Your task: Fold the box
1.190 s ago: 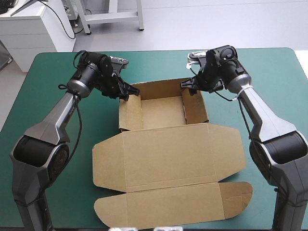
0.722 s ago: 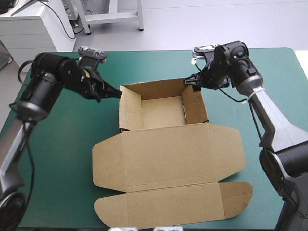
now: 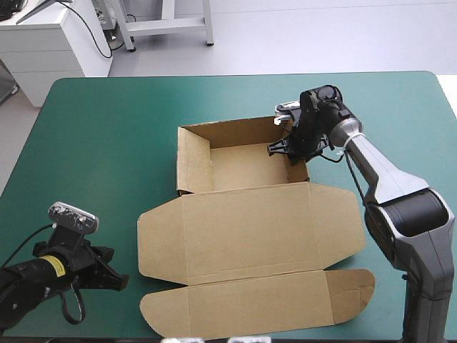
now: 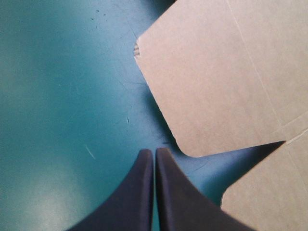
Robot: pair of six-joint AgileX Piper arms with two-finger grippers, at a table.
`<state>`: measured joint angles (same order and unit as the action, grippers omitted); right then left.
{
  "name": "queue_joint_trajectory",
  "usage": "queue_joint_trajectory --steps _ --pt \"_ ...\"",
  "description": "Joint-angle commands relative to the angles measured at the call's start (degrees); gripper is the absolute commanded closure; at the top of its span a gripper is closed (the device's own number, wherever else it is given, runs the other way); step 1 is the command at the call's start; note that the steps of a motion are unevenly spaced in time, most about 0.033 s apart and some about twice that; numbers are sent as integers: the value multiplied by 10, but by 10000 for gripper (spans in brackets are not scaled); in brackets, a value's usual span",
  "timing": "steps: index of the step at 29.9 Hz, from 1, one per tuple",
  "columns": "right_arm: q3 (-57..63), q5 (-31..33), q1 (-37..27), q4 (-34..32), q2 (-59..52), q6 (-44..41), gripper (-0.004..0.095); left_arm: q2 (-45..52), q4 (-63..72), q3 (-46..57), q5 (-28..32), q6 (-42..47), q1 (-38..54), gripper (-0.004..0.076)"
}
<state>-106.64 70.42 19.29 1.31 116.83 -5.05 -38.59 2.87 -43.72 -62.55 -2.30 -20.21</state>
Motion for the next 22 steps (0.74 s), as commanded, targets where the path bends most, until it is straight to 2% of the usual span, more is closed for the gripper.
queue_joint_trajectory --steps 1,6,10,14,22 --pt "-12 1 -3 -2 -29 15 932 45 7 28 48 -1 -2 731" --pt "-46 7 -15 -9 -32 25 929 85 7 60 61 -1 -2 731" --pt "-126 9 -68 -8 -47 31 929 98 7 66 65 -1 -2 731" --pt "-185 9 -161 -7 -72 45 929 99 7 68 69 -1 -2 731" --pt "-187 8 -333 -7 -70 54 929 99 7 70 75 -1 -2 731"
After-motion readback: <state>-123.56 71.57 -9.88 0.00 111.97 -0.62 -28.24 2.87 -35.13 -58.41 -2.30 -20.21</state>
